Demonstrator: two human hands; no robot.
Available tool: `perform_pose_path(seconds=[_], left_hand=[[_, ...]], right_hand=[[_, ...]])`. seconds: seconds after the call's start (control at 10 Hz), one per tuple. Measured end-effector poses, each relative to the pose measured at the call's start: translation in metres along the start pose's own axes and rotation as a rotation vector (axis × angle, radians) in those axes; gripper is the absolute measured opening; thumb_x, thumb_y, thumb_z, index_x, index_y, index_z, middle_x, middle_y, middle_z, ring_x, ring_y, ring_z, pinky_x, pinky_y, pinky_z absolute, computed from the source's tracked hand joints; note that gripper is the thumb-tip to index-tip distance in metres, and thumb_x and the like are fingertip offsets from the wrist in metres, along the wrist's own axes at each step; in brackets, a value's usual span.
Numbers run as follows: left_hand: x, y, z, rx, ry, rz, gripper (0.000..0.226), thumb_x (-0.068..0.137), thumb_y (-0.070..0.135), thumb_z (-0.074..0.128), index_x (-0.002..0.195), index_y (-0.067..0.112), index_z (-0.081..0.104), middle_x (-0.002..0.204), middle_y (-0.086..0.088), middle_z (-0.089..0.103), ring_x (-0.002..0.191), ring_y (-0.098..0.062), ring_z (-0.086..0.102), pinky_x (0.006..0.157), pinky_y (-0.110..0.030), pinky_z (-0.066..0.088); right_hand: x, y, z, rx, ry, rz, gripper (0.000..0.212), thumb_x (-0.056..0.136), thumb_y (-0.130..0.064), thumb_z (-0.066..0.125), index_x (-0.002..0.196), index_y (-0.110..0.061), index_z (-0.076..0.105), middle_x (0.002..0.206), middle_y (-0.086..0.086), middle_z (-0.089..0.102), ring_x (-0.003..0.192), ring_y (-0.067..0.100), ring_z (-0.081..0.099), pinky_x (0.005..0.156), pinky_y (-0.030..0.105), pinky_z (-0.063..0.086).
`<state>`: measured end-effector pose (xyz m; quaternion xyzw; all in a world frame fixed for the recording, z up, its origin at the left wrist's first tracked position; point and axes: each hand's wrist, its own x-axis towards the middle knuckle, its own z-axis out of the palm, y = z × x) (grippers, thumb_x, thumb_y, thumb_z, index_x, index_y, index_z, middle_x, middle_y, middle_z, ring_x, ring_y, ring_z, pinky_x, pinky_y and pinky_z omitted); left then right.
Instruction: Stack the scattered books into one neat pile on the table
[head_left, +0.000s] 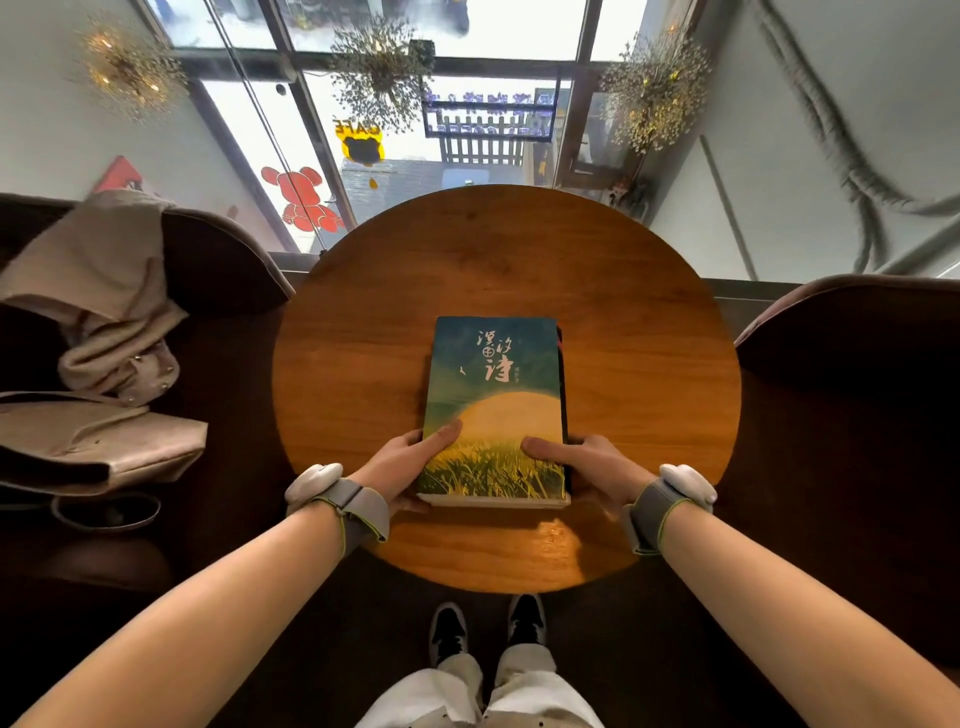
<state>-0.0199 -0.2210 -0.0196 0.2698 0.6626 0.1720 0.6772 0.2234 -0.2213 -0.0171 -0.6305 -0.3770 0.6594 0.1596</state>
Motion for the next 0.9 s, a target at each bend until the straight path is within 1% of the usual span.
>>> perform_pose_path(seconds=[0.1, 0.2, 0.3, 0.4, 0.5, 0.6, 0.7, 0.8, 0.9], left_hand=[[-0.002, 0.002, -0.002, 0.015, 0.000, 0.007, 0.093, 0.043, 0.074, 0.073, 0.121, 0.025, 0.056, 0.116, -0.005, 0.067, 0.108, -0.029, 0.062, 0.086, -0.056, 0.054], [-0.002, 0.001, -0.001, 0.025, 0.006, 0.016, 0.094, 0.044, 0.074, 0.071, 0.123, 0.025, 0.055, 0.115, -0.004, 0.067, 0.107, -0.028, 0.063, 0.085, -0.055, 0.054], [-0.004, 0.002, 0.001, 0.024, 0.015, 0.017, 0.097, 0.044, 0.074, 0.070, 0.126, 0.024, 0.053, 0.116, -0.004, 0.067, 0.106, -0.028, 0.063, 0.084, -0.053, 0.055], [-0.004, 0.001, 0.003, 0.018, 0.022, 0.026, 0.094, 0.051, 0.073, 0.068, 0.129, 0.023, 0.050, 0.118, -0.005, 0.065, 0.107, -0.029, 0.062, 0.085, -0.054, 0.054], [-0.007, 0.002, 0.003, 0.046, 0.041, 0.044, 0.108, 0.043, 0.079, 0.068, 0.133, 0.025, 0.045, 0.124, -0.005, 0.062, 0.110, -0.029, 0.060, 0.089, -0.054, 0.052], [-0.006, 0.003, 0.000, 0.140, 0.116, 0.149, 0.118, 0.047, 0.079, 0.068, 0.143, 0.020, 0.034, 0.137, -0.007, 0.054, 0.120, -0.028, 0.055, 0.101, -0.050, 0.045], [-0.011, 0.011, -0.002, 0.265, 0.180, 0.271, 0.107, 0.060, 0.067, 0.068, 0.145, 0.017, 0.028, 0.146, -0.010, 0.042, 0.130, -0.027, 0.045, 0.108, -0.047, 0.038], [-0.014, 0.022, 0.000, 0.366, 0.182, 0.377, 0.093, 0.073, 0.054, 0.069, 0.146, 0.015, 0.026, 0.148, -0.010, 0.033, 0.132, -0.028, 0.040, 0.110, -0.045, 0.037], [-0.025, 0.033, 0.003, 0.495, 0.208, 0.456, 0.088, 0.080, 0.047, 0.067, 0.148, 0.013, 0.023, 0.153, -0.010, 0.019, 0.139, -0.028, 0.029, 0.114, -0.038, 0.029]], right_hand=[[0.000, -0.003, 0.002, -0.002, -0.005, 0.023, 0.084, 0.040, -0.061, 0.082, 0.102, -0.007, 0.064, 0.106, 0.018, 0.072, 0.095, 0.035, 0.069, 0.084, 0.043, 0.057], [0.001, -0.002, 0.002, 0.001, -0.008, 0.023, 0.104, 0.028, -0.066, 0.084, 0.107, -0.003, 0.062, 0.111, 0.023, 0.070, 0.102, 0.039, 0.067, 0.088, 0.047, 0.054], [0.000, -0.002, 0.003, -0.009, -0.012, 0.016, 0.106, 0.026, -0.069, 0.083, 0.107, -0.004, 0.062, 0.112, 0.023, 0.069, 0.092, 0.035, 0.068, 0.086, 0.043, 0.055], [-0.003, -0.001, 0.005, -0.004, -0.001, 0.012, 0.103, 0.029, -0.071, 0.082, 0.106, -0.006, 0.062, 0.113, 0.020, 0.070, 0.100, 0.037, 0.068, 0.090, 0.046, 0.054], [-0.008, -0.001, 0.010, -0.002, 0.014, 0.011, 0.104, 0.031, -0.073, 0.078, 0.111, -0.010, 0.060, 0.114, 0.016, 0.069, 0.107, 0.036, 0.064, 0.097, 0.048, 0.051], [-0.012, -0.001, 0.015, 0.046, 0.056, -0.041, 0.114, 0.038, -0.068, 0.078, 0.132, -0.009, 0.048, 0.125, 0.010, 0.063, 0.111, 0.028, 0.061, 0.101, 0.044, 0.048], [-0.017, -0.005, 0.019, 0.029, 0.147, -0.109, 0.126, 0.044, -0.063, 0.080, 0.146, -0.011, 0.029, 0.143, 0.009, 0.046, 0.125, 0.028, 0.050, 0.108, 0.045, 0.042], [-0.025, -0.017, 0.023, -0.038, 0.232, -0.194, 0.121, 0.051, -0.054, 0.083, 0.148, -0.015, 0.024, 0.151, 0.010, 0.035, 0.133, 0.029, 0.041, 0.110, 0.048, 0.038], [-0.028, -0.026, 0.025, -0.086, 0.323, -0.340, 0.088, 0.074, -0.039, 0.076, 0.146, -0.014, 0.031, 0.151, 0.009, 0.036, 0.136, 0.027, 0.038, 0.110, 0.042, 0.036]])
